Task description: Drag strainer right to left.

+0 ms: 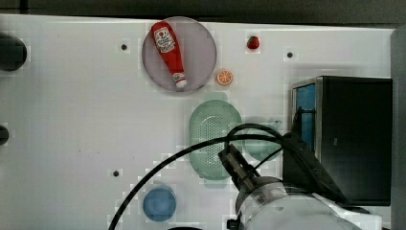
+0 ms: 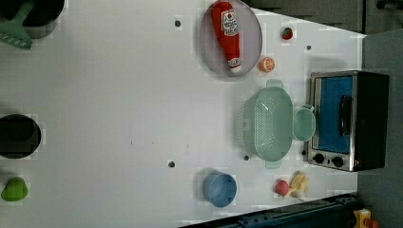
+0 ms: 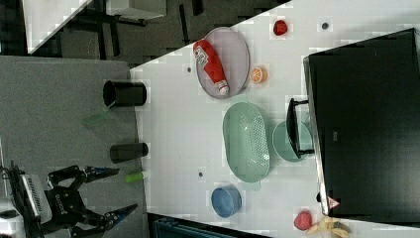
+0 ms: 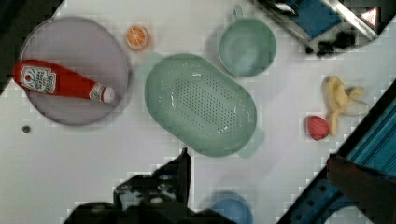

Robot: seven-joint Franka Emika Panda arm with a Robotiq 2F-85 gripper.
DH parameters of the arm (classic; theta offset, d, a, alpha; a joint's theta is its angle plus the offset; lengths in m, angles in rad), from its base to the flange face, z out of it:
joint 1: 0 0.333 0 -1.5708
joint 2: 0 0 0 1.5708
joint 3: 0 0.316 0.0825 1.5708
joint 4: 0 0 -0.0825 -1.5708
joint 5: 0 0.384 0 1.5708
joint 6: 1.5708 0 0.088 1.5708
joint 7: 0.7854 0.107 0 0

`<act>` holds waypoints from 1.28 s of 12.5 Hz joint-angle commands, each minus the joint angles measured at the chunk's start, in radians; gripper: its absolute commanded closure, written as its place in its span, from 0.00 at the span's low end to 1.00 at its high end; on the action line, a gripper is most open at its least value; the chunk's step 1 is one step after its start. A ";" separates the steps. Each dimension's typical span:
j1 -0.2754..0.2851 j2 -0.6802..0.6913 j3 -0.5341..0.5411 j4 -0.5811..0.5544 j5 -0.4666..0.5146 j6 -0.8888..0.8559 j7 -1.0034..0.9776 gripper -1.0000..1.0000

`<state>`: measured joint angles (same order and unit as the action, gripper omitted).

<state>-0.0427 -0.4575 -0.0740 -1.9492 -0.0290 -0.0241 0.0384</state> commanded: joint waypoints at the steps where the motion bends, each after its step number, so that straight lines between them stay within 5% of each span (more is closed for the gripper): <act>1: 0.011 0.129 0.015 -0.150 0.000 0.098 -0.023 0.00; 9: 0.012 0.327 0.027 -0.457 0.001 0.691 0.386 0.00; 16: 0.021 0.637 0.054 -0.493 0.001 1.026 0.622 0.00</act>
<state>-0.0270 0.1729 -0.0117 -2.4473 -0.0206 0.9775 0.5522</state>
